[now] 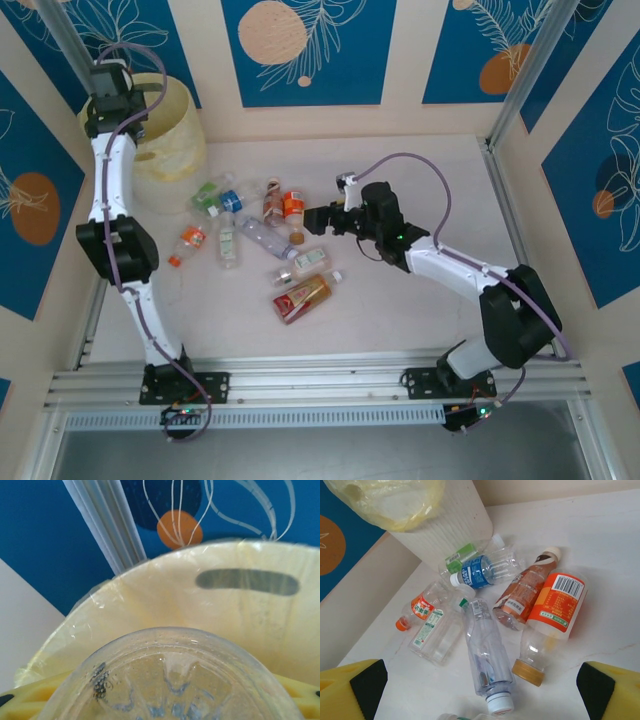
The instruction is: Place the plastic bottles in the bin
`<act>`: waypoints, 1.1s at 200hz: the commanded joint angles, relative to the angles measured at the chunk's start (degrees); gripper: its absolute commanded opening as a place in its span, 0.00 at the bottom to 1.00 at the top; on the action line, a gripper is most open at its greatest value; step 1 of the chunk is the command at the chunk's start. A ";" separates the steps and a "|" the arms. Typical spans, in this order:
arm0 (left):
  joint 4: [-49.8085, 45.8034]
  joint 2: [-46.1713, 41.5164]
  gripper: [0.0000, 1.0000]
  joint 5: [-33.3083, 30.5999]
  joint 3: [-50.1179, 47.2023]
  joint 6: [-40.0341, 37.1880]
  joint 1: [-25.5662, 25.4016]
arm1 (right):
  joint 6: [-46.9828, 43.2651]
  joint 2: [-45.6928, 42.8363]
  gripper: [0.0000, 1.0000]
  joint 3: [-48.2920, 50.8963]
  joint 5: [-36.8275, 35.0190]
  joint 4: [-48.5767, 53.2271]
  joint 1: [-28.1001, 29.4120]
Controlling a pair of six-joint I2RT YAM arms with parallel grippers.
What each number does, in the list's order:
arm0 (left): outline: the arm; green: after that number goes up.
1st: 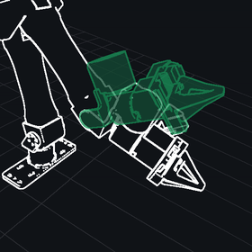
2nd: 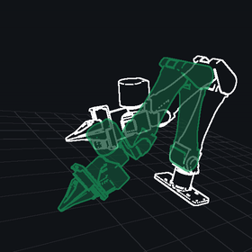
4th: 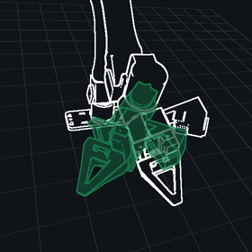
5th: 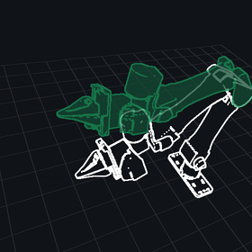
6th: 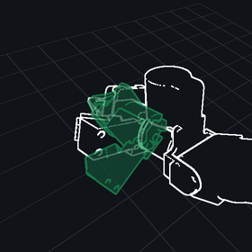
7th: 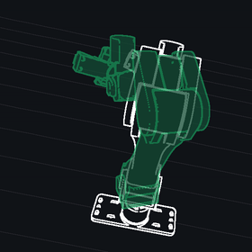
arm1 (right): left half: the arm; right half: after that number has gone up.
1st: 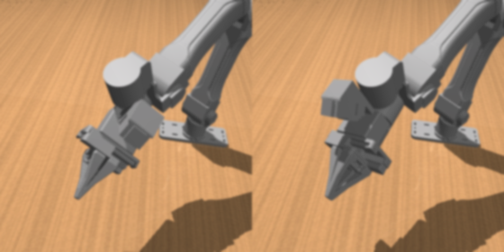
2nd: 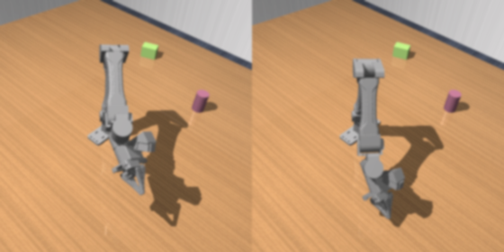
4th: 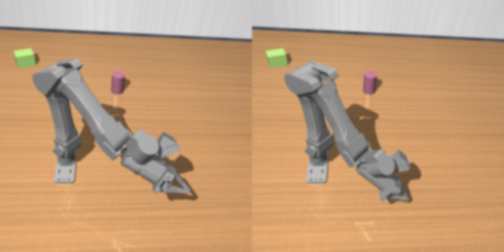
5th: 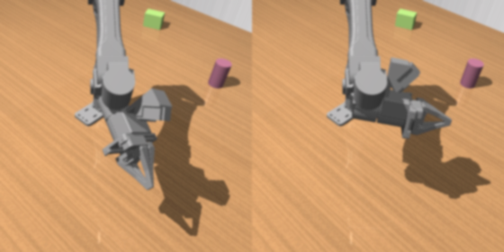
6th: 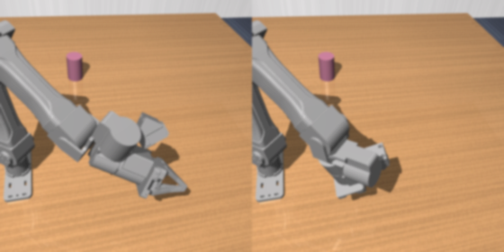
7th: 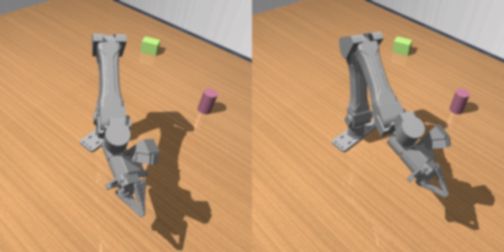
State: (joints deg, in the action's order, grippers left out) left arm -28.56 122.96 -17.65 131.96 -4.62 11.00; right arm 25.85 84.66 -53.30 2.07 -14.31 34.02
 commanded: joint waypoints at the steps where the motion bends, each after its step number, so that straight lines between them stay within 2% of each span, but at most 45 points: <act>1: -0.21 2.03 0.58 -2.77 1.72 -3.41 0.60 | -1.26 1.45 1.00 -2.51 -0.53 1.48 0.87; 23: -0.01 3.88 0.59 -4.73 1.48 -5.66 0.69 | -1.89 2.15 1.00 -3.04 -0.70 2.18 1.38; 47: 0.65 5.24 0.71 -6.23 0.29 -7.81 0.71 | -2.07 2.51 1.00 -3.13 -0.97 2.44 1.51; 71: 0.50 6.60 0.75 -7.52 0.65 -9.16 0.72 | -2.02 2.52 1.00 -3.06 -1.11 2.77 1.57; 110: -1.15 6.51 0.86 -5.85 2.82 -7.47 0.65 | -1.87 2.17 1.00 -2.78 -1.29 2.88 1.79; 135: -4.29 5.26 0.89 -2.16 6.26 -4.12 0.61 | -1.86 2.04 0.99 -2.82 -1.66 2.97 1.89; 172: -8.63 1.99 1.00 8.46 10.77 4.11 0.45 | -0.94 1.38 1.00 -2.09 -3.62 2.45 1.95; 220: -11.83 -3.63 1.00 16.38 11.16 10.87 -2.97 | 0.50 -1.16 1.00 0.59 -8.45 2.00 1.93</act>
State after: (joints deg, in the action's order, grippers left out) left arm -37.50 124.75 -7.92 141.51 1.08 10.37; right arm 25.32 86.28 -54.43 -2.46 -12.19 35.64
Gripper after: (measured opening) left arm 0.999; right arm 0.995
